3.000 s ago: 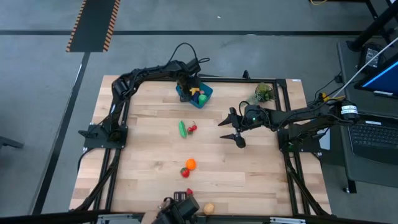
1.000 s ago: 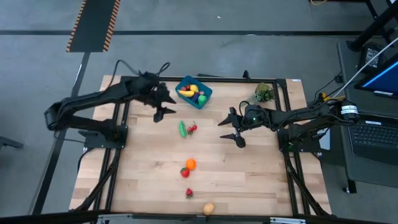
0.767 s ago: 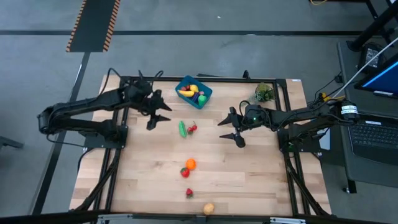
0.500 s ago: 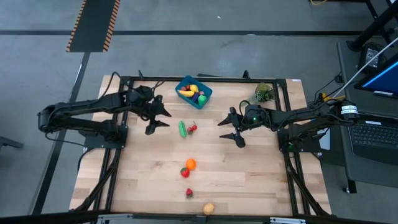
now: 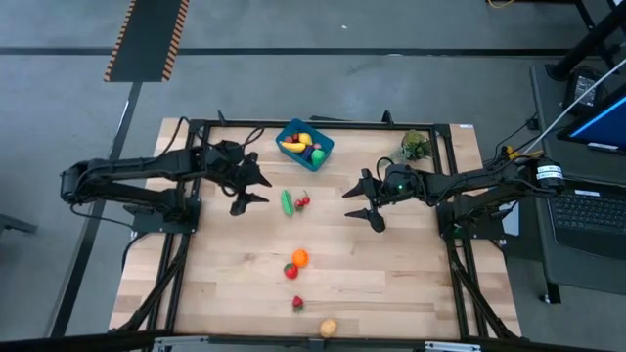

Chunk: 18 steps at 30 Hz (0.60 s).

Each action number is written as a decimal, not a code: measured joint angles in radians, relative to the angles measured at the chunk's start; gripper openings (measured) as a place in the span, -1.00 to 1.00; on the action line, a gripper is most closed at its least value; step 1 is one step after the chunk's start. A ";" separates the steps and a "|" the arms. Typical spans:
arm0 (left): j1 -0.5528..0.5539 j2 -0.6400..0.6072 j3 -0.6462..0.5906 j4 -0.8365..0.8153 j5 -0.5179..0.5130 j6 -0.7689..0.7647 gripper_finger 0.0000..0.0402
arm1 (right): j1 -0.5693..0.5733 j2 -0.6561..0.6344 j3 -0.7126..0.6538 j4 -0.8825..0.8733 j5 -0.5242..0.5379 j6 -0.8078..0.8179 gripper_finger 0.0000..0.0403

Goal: Pick and placing Produce into tupperware
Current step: Put the green peas into the blue bin

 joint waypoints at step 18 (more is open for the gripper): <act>-0.195 0.371 0.197 -0.101 -0.283 0.391 0.03 | 0.000 0.000 0.000 0.000 0.000 0.026 0.43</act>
